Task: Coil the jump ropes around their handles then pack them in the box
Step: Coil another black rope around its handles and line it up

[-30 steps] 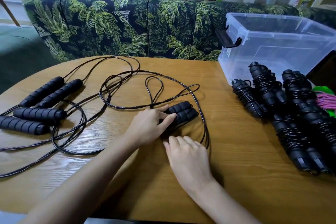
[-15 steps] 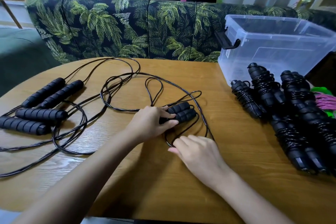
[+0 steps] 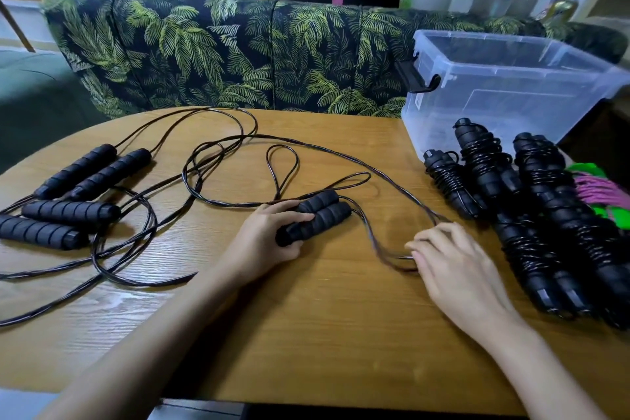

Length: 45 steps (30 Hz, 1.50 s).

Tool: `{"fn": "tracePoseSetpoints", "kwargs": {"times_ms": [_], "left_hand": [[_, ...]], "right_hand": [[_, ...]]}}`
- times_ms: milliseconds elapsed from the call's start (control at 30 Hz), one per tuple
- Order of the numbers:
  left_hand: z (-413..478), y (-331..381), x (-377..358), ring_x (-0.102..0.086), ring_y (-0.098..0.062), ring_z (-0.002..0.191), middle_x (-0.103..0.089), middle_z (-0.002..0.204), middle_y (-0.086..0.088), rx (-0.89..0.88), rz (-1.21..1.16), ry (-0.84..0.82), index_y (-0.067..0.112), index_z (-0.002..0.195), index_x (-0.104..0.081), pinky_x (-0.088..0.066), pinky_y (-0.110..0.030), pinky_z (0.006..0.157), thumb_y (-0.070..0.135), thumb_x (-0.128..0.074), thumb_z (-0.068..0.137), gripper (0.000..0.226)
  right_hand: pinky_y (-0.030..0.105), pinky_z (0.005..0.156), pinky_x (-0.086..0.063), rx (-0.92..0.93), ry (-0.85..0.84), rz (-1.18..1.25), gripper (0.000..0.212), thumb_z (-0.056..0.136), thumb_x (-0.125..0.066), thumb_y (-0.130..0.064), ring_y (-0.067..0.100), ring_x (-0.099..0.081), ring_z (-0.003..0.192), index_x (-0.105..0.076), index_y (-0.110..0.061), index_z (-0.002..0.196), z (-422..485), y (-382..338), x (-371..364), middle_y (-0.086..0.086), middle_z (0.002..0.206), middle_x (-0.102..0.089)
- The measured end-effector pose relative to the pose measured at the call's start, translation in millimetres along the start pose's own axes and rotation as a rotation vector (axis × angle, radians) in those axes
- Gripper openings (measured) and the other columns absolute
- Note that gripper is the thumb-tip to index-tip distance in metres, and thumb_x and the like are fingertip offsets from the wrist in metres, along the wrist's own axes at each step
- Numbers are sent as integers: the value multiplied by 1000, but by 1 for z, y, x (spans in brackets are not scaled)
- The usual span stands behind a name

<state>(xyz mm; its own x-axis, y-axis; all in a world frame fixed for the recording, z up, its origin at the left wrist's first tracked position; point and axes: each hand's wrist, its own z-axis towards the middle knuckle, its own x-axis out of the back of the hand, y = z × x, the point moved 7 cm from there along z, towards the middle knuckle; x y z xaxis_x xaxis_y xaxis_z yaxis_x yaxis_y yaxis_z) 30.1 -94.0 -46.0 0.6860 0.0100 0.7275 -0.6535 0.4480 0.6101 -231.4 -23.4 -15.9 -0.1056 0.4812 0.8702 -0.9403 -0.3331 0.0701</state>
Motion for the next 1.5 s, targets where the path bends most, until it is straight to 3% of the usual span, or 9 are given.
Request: {"fn": "tracePoseSetpoints", "kwargs": {"times_ms": [200,433,633,867,1000,1200,1300,1367,1500], "left_hand": [[-22,-3,10,-55,-16,126,-57,139,6,12,-12,10,36,119,-69,-46,-41,105,16,-81,71,53],[-27,3,16,-52,-14,128,-54,141,9,26,-9,-25,38,123,-66,-44,-44,107,19,-79,75,54],[-29,2,16,-49,-12,128,-50,145,12,41,40,-26,44,126,-62,-46,-42,106,25,-77,78,53],[-31,5,14,-53,-12,121,-46,146,18,60,129,20,45,126,-62,-54,-38,91,28,-74,81,50],[-30,5,13,-52,-13,123,-42,148,19,62,164,-5,46,128,-59,-54,-38,91,28,-74,82,52],[-25,6,11,-52,-16,117,-38,153,15,57,251,-110,53,130,-48,-53,-37,88,33,-68,88,51],[-21,12,15,-54,-17,122,-35,155,13,74,277,-169,44,130,-59,-48,-31,78,51,-48,98,35],[-18,17,19,-59,-18,120,-38,154,10,121,243,-190,36,124,-67,-46,-30,77,70,-37,90,57],[-15,24,18,-52,-16,130,-40,153,9,180,330,-254,35,133,-60,-50,-34,94,80,-64,66,80]], "right_hand": [[42,87,-52,-97,-94,6,33,92,-54,-28,25,-59,108,-71,-13,116,23,-3,-3,-2,110,-70],[32,90,-43,-156,-336,-53,47,101,-48,-35,20,-45,121,-38,-22,145,53,-28,-37,-4,128,-60],[31,72,-39,-195,-352,-155,20,103,-44,-21,22,-54,105,-58,-15,115,51,-22,-41,0,107,-67],[18,42,-13,-246,-42,-93,33,86,-68,-40,20,-55,55,-66,-17,62,19,-15,7,-4,51,-59],[17,39,-18,-133,154,16,38,92,-55,-35,17,-52,41,-60,-17,59,10,-75,31,-5,47,-52],[21,39,-35,-96,114,45,37,92,-42,-34,11,-56,43,-59,-22,61,13,-153,6,-7,49,-56],[23,41,-40,-82,76,11,33,92,-59,-32,11,-57,42,-59,-21,61,14,-173,0,-5,48,-56],[25,41,-43,-77,36,-14,28,85,-68,-28,12,-57,43,-59,-21,60,14,-180,-5,-4,48,-57],[25,41,-44,-37,-12,-32,28,75,-83,-28,14,-57,42,-63,-18,59,14,-191,-7,-1,47,-57]]}}
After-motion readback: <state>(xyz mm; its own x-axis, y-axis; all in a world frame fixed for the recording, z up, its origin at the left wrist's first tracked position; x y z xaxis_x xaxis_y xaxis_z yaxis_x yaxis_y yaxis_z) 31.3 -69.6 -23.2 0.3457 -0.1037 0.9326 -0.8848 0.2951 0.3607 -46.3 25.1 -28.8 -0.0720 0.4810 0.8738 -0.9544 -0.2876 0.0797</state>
